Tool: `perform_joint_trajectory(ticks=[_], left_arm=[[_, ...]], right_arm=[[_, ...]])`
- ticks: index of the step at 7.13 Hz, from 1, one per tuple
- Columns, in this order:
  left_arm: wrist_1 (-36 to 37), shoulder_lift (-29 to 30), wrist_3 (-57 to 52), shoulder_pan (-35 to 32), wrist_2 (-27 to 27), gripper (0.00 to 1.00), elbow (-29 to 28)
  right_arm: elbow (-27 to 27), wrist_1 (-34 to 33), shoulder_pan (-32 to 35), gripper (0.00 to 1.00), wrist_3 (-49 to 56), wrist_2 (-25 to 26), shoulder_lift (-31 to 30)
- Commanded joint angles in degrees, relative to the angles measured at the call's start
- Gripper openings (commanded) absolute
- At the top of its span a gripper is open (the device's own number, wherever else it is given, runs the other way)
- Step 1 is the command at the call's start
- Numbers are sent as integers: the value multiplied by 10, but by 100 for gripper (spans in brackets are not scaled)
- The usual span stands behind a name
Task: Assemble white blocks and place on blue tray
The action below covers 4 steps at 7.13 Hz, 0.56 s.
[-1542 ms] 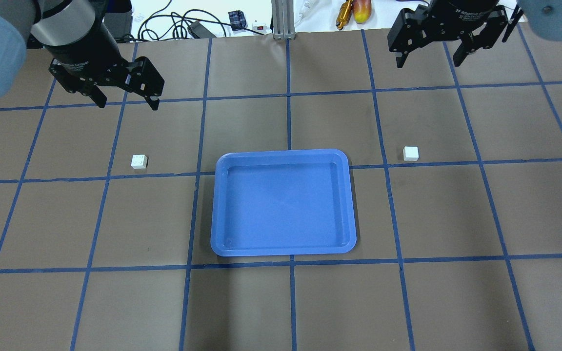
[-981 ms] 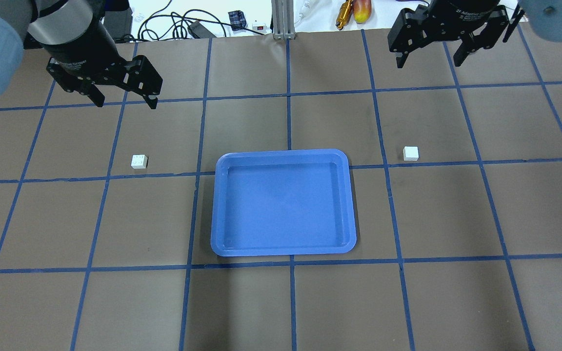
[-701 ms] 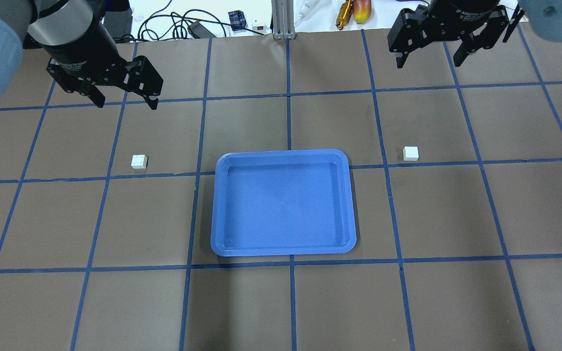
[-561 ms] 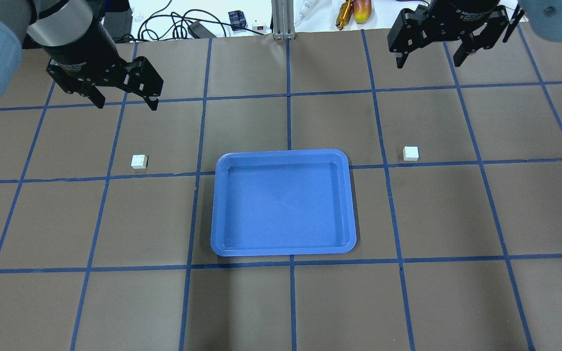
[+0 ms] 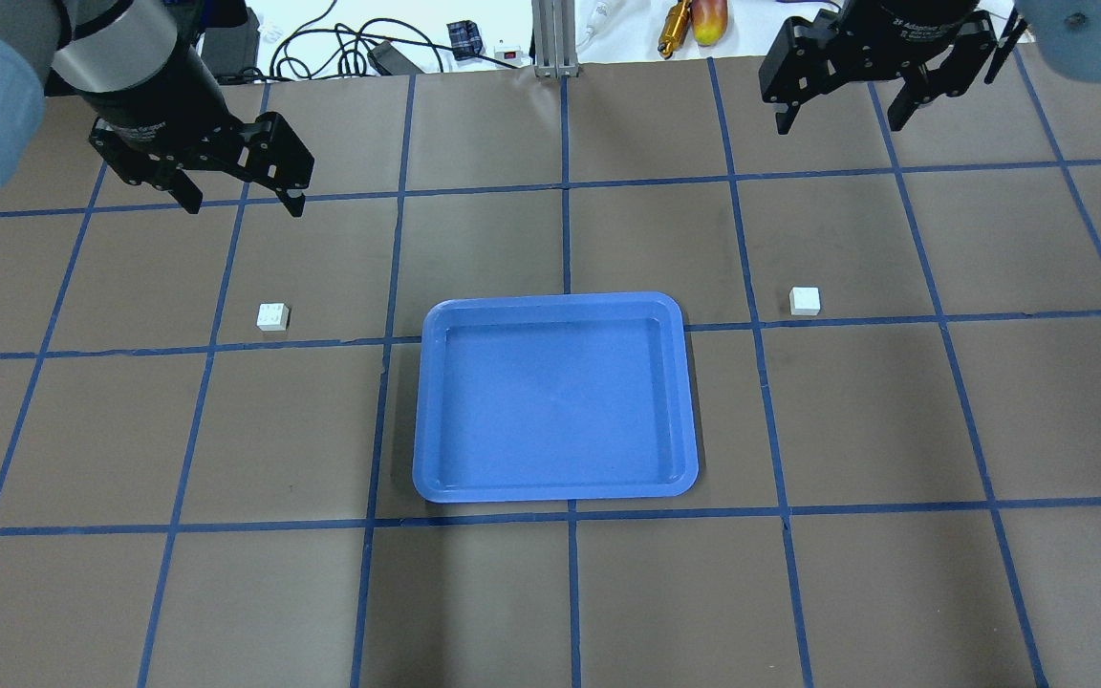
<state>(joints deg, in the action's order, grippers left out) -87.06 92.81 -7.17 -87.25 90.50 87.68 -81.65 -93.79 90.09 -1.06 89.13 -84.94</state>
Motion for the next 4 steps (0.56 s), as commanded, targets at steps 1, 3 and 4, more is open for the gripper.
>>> perform_joint_trajectory(ticks=[1, 3, 4], left_arm=[[20, 38, -25, 46, -1, 100, 2], [56, 86, -78, 80, -1, 100, 4], [74, 111, -85, 88, 0, 100, 13]], right_arm=[[0, 1, 0, 100, 0, 1, 0], [-1, 3, 0, 100, 1, 3, -1], [-3, 6, -3, 100, 11, 9, -1]])
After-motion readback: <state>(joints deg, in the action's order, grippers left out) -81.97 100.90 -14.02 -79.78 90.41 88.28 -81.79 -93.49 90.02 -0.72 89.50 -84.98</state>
